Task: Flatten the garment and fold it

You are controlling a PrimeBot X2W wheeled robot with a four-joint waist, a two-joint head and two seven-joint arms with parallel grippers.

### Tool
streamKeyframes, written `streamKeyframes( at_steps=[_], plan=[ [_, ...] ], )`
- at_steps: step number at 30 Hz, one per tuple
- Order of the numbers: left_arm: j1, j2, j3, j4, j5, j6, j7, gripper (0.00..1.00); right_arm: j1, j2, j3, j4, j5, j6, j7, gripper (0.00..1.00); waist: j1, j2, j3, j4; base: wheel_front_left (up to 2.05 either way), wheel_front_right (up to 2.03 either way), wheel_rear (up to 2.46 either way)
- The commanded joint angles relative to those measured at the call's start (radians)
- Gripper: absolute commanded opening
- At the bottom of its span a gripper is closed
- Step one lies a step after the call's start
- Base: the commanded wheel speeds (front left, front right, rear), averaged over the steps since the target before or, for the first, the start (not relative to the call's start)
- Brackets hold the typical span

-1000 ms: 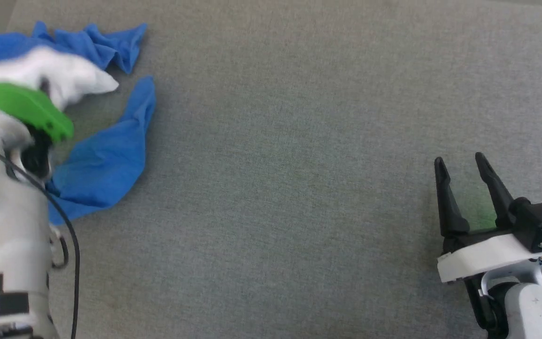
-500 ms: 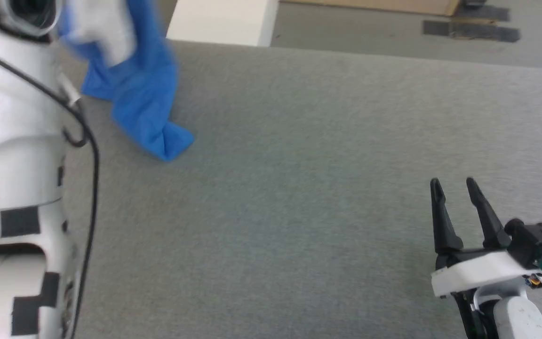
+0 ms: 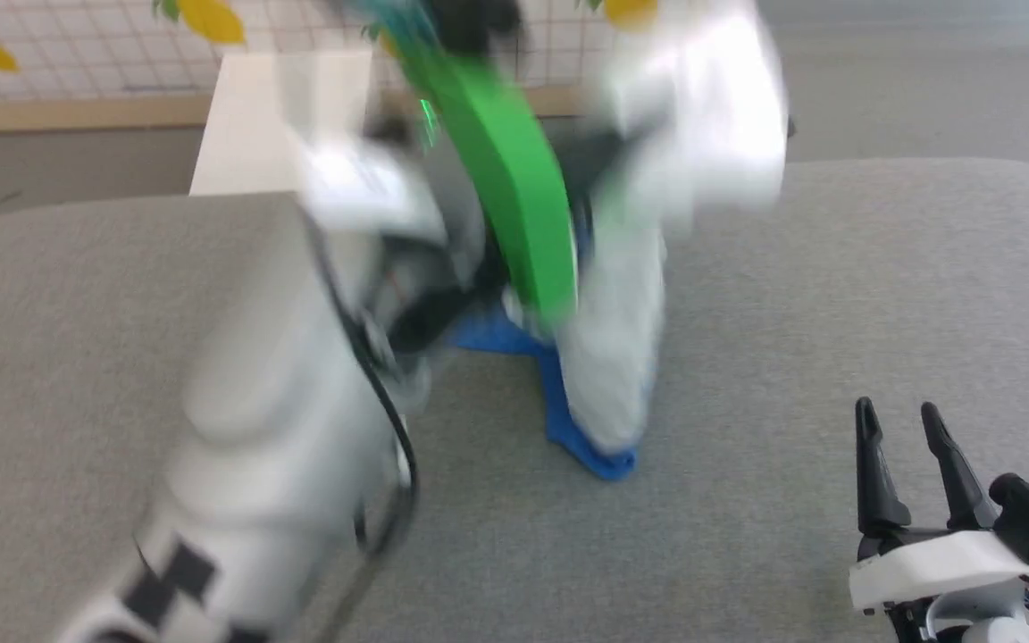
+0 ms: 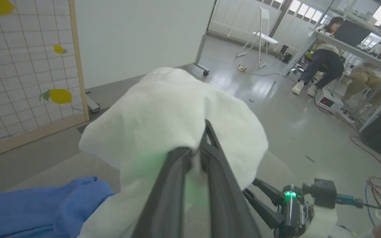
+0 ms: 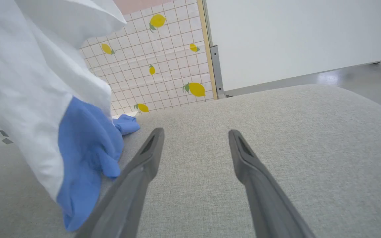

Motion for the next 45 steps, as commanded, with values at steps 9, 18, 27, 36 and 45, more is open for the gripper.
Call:
streamKeyframes(
  at_steps=[9, 18, 27, 36, 45],
  plan=[
    [0.43, 0.074, -0.255, 0.083, 0.001, 0.018, 0.129, 0.0, 0.018, 0.001, 0.005, -0.006, 0.008, -0.002, -0.01, 1.0, 0.0001, -0.0001, -0.023, -0.023, 0.0, 0.0, 0.0],
    [0.485, 0.051, -0.075, -0.003, -0.068, 0.086, -0.074, 1.0, 0.024, 0.001, 0.017, 0.011, 0.023, -0.002, -0.013, 1.0, 0.0001, -0.0001, -0.049, 0.025, 0.0, 0.0, 0.0],
    [0.524, 0.133, 0.233, -0.064, 0.12, 0.164, -0.599, 1.0, 0.03, 0.001, 0.01, 0.021, 0.021, -0.002, -0.015, 1.0, 0.0001, -0.0001, -0.081, 0.036, 0.0, 0.0, 0.0],
    [0.711, 0.197, 0.26, -0.017, 0.434, 0.287, -0.812, 1.0, 0.009, 0.001, -0.015, 0.027, -0.012, -0.002, 0.13, 1.0, 0.0001, -0.0001, -0.074, 0.033, 0.0, 0.0, 0.0],
    [0.74, 0.166, 0.263, -0.06, 0.499, 0.306, -0.815, 1.0, -0.301, 0.001, -0.028, 0.087, -0.161, -0.002, 0.576, 1.0, 0.0001, -0.0001, 0.047, 0.052, 0.0, 0.0, 0.0]
  ],
)
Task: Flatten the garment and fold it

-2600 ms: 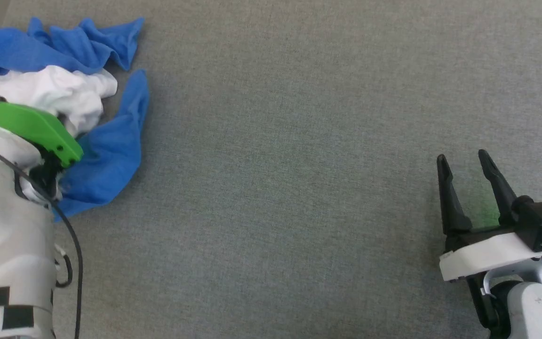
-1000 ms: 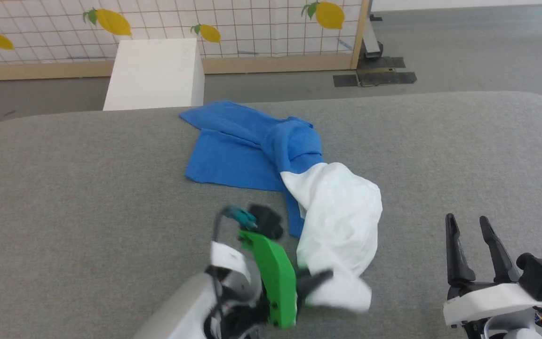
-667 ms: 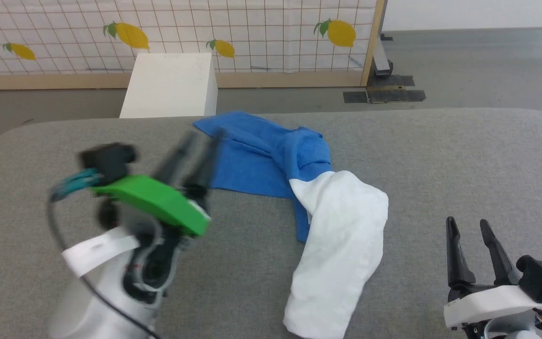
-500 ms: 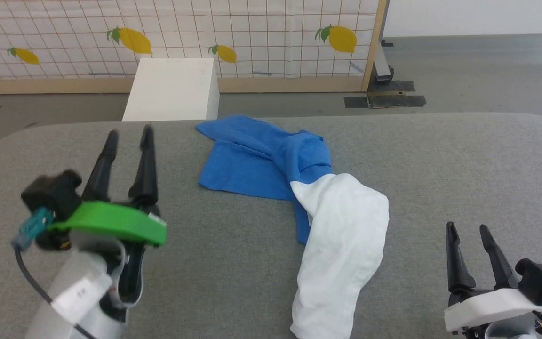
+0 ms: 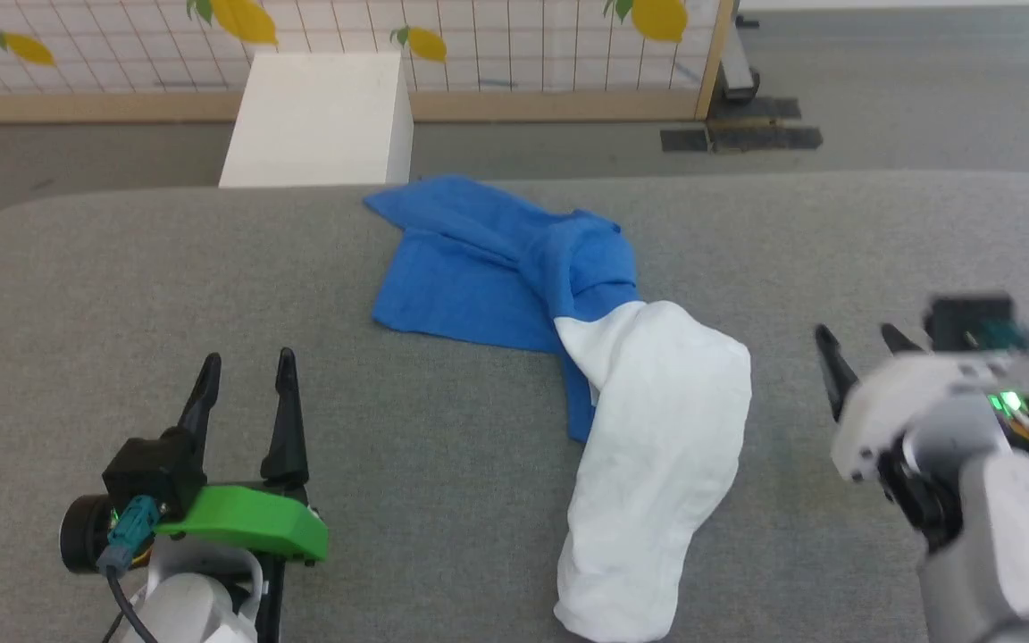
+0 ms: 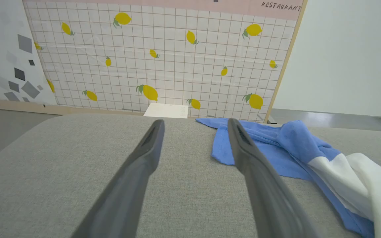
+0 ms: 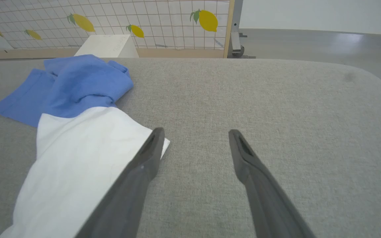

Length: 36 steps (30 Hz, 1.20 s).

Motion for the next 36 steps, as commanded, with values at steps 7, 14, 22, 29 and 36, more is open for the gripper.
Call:
streamKeyframes(
  at_steps=[7, 14, 22, 29, 36],
  plan=[
    [-0.076, -0.041, 0.013, -0.034, 0.031, -0.046, -0.007, 1.0, -0.269, -0.057, 0.139, 0.179, -0.098, -0.002, 0.364, 1.0, 0.0, 0.0, 0.158, 0.063, 0.0, 0.0, 0.0],
    [-0.13, -0.087, 0.021, -0.02, 0.042, -0.096, -0.007, 1.0, -0.341, -0.078, 0.228, 0.288, -0.086, -0.002, 0.428, 1.0, 0.0, 0.0, 0.229, 0.11, 0.0, 0.0, 0.0],
    [-0.13, -0.121, 0.041, 0.024, 0.063, -0.129, -0.008, 1.0, -0.307, -0.113, 0.296, 0.339, 0.008, -0.002, 0.418, 0.0, 0.0, 0.0, 0.207, 0.113, 0.0, 0.0, 0.0],
    [-0.093, -0.141, 0.066, 0.044, 0.073, -0.142, -0.008, 1.0, -0.276, -0.161, 0.082, 0.194, 0.075, -0.002, 0.231, 0.0, 0.0, 0.0, 0.119, 0.074, 0.0, 0.0, 0.0],
    [-0.028, -0.163, 0.08, 0.066, 0.078, -0.146, -0.008, 1.0, 0.018, -0.114, -0.331, -0.087, 0.015, -0.002, 0.232, 0.0, 0.0, 0.0, 0.018, 0.014, 0.0, 0.0, 0.0]
  ],
)
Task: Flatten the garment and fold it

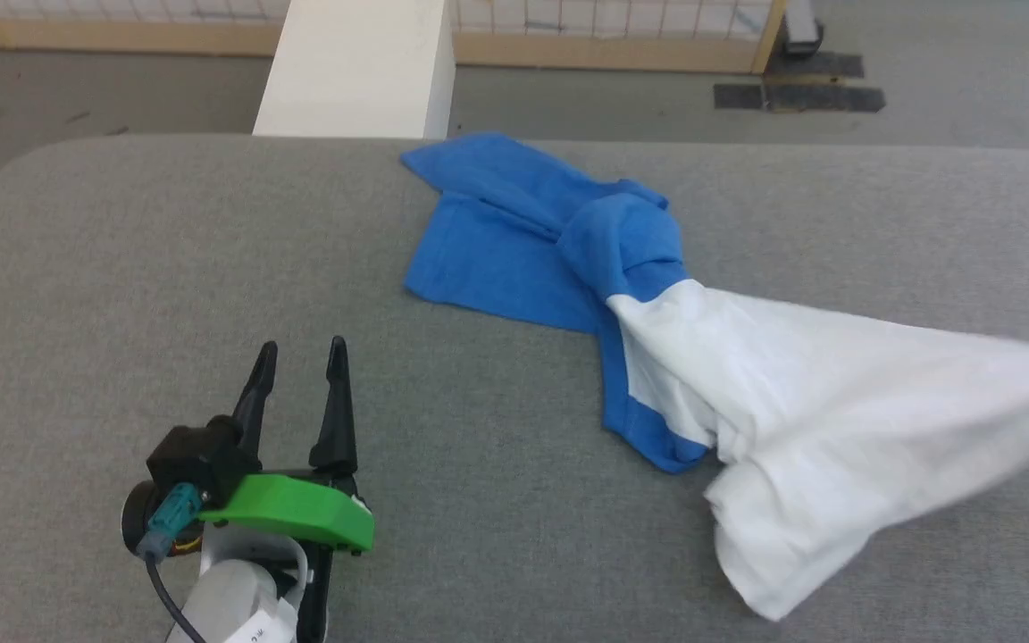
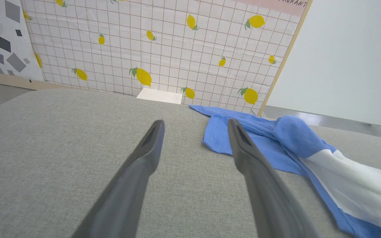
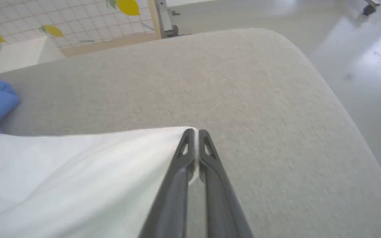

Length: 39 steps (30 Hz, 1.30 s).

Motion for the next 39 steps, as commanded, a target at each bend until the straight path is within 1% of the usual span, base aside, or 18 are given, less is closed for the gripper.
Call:
streamKeyframes(
  at_steps=[1, 2, 4, 6, 7, 8, 9, 11, 14, 16, 18, 21, 25, 28, 30, 32, 35, 39],
  plan=[
    [0.015, -0.008, 0.004, 0.002, 0.011, -0.004, -0.004, 1.0, 0.076, 0.033, -0.055, -0.026, -0.017, -0.002, 0.019, 0.0, 0.0, 0.0, -0.063, -0.053, 0.0, 0.0, 0.0],
    [0.022, -0.01, 0.005, 0.004, 0.011, -0.005, -0.004, 1.0, 0.133, 0.057, -0.102, -0.047, -0.031, -0.002, 0.041, 0.0, 0.0, 0.0, -0.071, -0.057, 0.0, 0.0, 0.0],
    [0.034, -0.011, 0.007, 0.008, 0.009, -0.003, -0.004, 1.0, 0.224, 0.095, -0.158, -0.071, -0.041, -0.002, 0.074, 0.0, 0.0, 0.0, -0.083, -0.064, 0.0, 0.0, 0.0],
    [0.045, -0.012, 0.012, 0.009, 0.006, 0.001, -0.004, 1.0, 0.288, 0.118, -0.176, -0.078, -0.03, -0.002, 0.093, 0.0, 0.0, 0.0, -0.088, -0.073, 0.0, 0.0, 0.0],
    [0.05, -0.013, 0.013, 0.01, 0.004, 0.002, -0.004, 1.0, 0.304, 0.123, -0.176, -0.075, -0.021, -0.002, 0.088, 0.06, 0.0, 0.0, -0.089, -0.077, 0.0, 0.0, 0.0],
    [0.055, -0.013, 0.014, 0.012, 0.002, 0.003, -0.004, 1.0, 0.317, 0.127, -0.167, -0.071, -0.007, -0.002, 0.074, 0.75, 0.0, 0.0, -0.092, -0.081, 0.0, 0.0, 0.0],
    [0.059, -0.014, 0.015, 0.014, 0.0, 0.004, -0.004, 1.0, 0.321, 0.128, -0.158, -0.067, 0.009, -0.002, 0.056, 1.0, 0.0, 0.0, -0.093, -0.084, 0.0, 0.0, 0.0],
    [0.065, -0.015, 0.015, 0.018, -0.004, 0.006, -0.004, 1.0, 0.315, 0.129, -0.134, -0.059, 0.059, -0.002, -0.019, 1.0, 0.0, 0.0, -0.096, -0.088, 0.0, 0.0, 0.0],
    [0.07, -0.02, 0.019, 0.015, -0.016, 0.012, -0.001, 1.0, 0.274, 0.13, -0.124, -0.081, 0.11, -0.002, -0.205, 1.0, 0.0, 0.0, -0.102, -0.094, 0.0, 0.0, 0.0],
    [0.066, -0.029, 0.025, 0.005, -0.035, 0.015, 0.006, 1.0, 0.254, 0.13, -0.118, -0.102, 0.126, -0.002, -0.303, 1.0, 0.0, 0.0, -0.104, -0.096, 0.0, 0.0, 0.0],
    [0.052, -0.036, 0.021, -0.007, -0.054, 0.014, 0.037, 1.0, 0.245, 0.13, -0.106, -0.121, 0.13, -0.002, -0.359, 1.0, 0.0, 0.0, -0.099, -0.1, 0.0, 0.0, 0.0],
    [-0.003, -0.049, -0.014, -0.027, -0.081, -0.005, 0.116, 1.0, 0.238, 0.13, -0.085, -0.134, 0.133, -0.002, -0.388, 1.0, 0.0, 0.0, -0.088, -0.104, 0.0, 0.0, 0.0],
    [-0.11, -0.072, -0.103, -0.01, -0.129, -0.018, 0.338, 1.0, 0.231, 0.13, -0.051, -0.144, 0.128, -0.002, -0.384, 1.0, 0.0, 0.0, -0.056, -0.124, 0.0, 0.0, 0.0],
    [-0.193, -0.084, -0.205, 0.037, -0.152, -0.038, 0.539, 1.0, 0.222, 0.13, -0.025, -0.136, 0.126, -0.002, -0.381, 1.0, 0.0, 0.0, -0.026, -0.147, 0.0, 0.0, 0.0],
    [-0.233, -0.086, -0.269, 0.084, -0.139, -0.043, 0.647, 1.0, 0.214, 0.13, -0.008, -0.125, 0.134, -0.002, -0.386, 1.0, 0.0, 0.0, -0.005, -0.167, 0.0, 0.0, 0.0],
    [-0.261, -0.086, -0.313, 0.135, -0.124, -0.047, 0.722, 1.0, 0.207, 0.13, 0.01, -0.113, 0.143, -0.002, -0.391, 1.0, 0.0, 0.0, 0.013, -0.188, 0.0, 0.0, 0.0],
    [-0.288, -0.087, -0.342, 0.204, -0.11, -0.038, 0.775, 1.0, 0.199, 0.13, 0.031, -0.098, 0.15, -0.002, -0.405, 1.0, 0.0, 0.0, 0.037, -0.213, 0.0, 0.0, 0.0],
    [-0.309, -0.092, -0.353, 0.272, -0.113, -0.02, 0.772, 1.0, 0.192, 0.13, 0.039, -0.079, 0.147, -0.002, -0.422, 1.0, 0.0, 0.0, 0.056, -0.23, 0.0, 0.0, 0.0]
  ],
)
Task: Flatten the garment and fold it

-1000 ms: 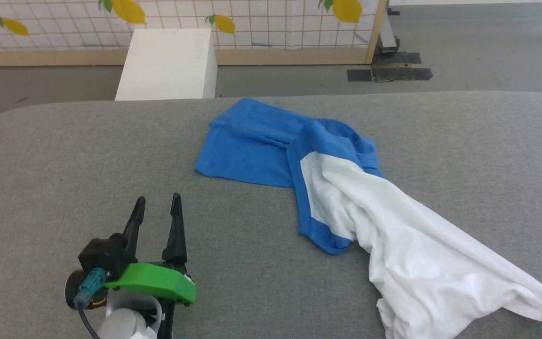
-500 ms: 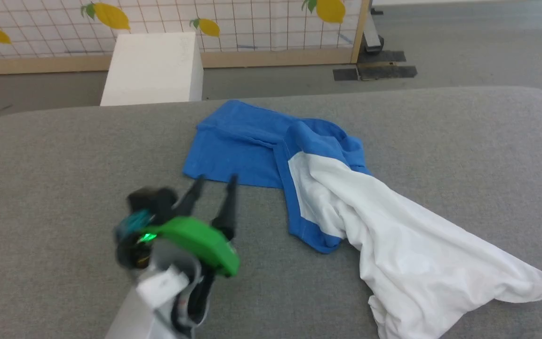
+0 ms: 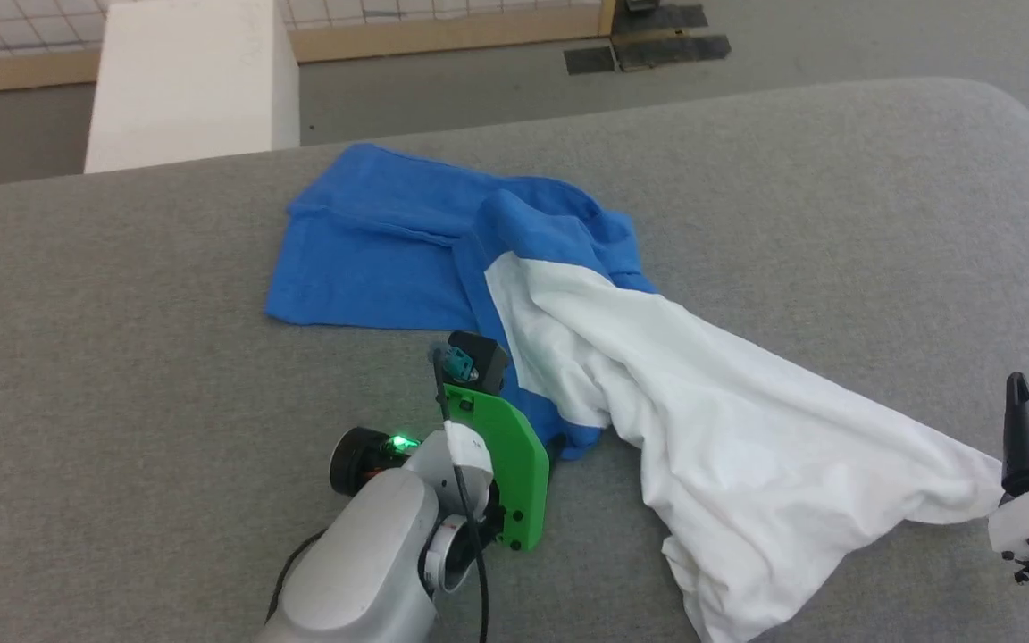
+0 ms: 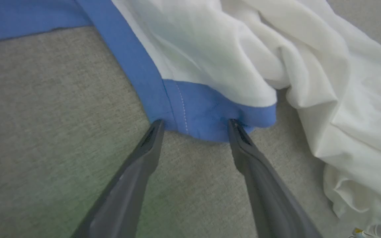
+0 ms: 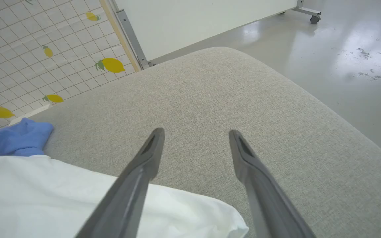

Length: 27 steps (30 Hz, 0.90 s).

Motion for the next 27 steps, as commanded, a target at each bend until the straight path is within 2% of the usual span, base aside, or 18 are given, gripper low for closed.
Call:
streamKeyframes(
  at_steps=[1, 3, 4, 5, 10, 15, 19, 22, 27],
  plan=[
    [-0.018, -0.003, -0.004, 0.02, 0.004, 0.008, -0.006, 1.0, -0.019, 0.0, 0.003, 0.006, 0.003, -0.002, -0.011, 1.0, 0.0, -0.0001, 0.027, -0.027, 0.0, 0.0, 0.0],
    [-0.02, -0.005, -0.016, 0.054, 0.003, 0.006, -0.005, 0.96, -0.021, 0.0, 0.004, 0.014, 0.002, -0.002, -0.016, 1.0, 0.0, -0.0001, 0.028, -0.029, 0.0, 0.0, 0.0],
    [-0.02, -0.005, -0.017, 0.06, 0.0, 0.005, -0.008, 0.68, -0.022, 0.0, 0.004, 0.016, 0.001, -0.002, -0.017, 1.0, 0.0, -0.0001, 0.027, -0.029, 0.0, 0.0, 0.0],
    [-0.02, -0.006, -0.019, 0.071, -0.003, 0.003, -0.02, 0.0, -0.022, 0.0, 0.003, 0.021, 0.0, -0.002, -0.019, 1.0, 0.0, -0.0001, 0.026, -0.026, 0.0, 0.0, 0.0],
    [-0.014, -0.007, 0.0, 0.082, -0.031, -0.008, -0.082, 0.0, -0.021, 0.0, 0.016, 0.031, 0.0, -0.002, -0.021, 1.0, 0.0, -0.0001, 0.007, 0.002, 0.0, 0.0, 0.0],
    [-0.005, 0.016, 0.109, 0.026, -0.086, 0.024, -0.182, 0.0, -0.02, 0.0, 0.027, 0.039, 0.001, -0.002, -0.021, 1.0, 0.0, -0.0001, -0.019, 0.039, 0.0, 0.0, 0.0],
    [0.027, 0.104, 0.224, -0.073, -0.106, 0.081, -0.24, 0.0, -0.016, 0.0, 0.034, 0.046, -0.005, -0.002, -0.022, 1.0, 0.0, -0.0001, -0.049, 0.077, 0.0, 0.0, 0.0],
    [0.073, 0.175, 0.325, -0.16, -0.12, 0.147, -0.266, 0.0, -0.012, 0.0, 0.044, 0.054, -0.002, -0.002, -0.022, 1.0, 0.0, -0.0001, -0.071, 0.102, 0.0, 0.0, 0.0],
    [0.175, 0.242, 0.461, -0.273, -0.143, 0.257, -0.273, 0.0, 0.002, 0.0, 0.057, 0.066, 0.001, -0.002, -0.019, 1.0, 0.0, -0.0001, -0.097, 0.14, 0.0, 0.0, 0.0]
  ],
)
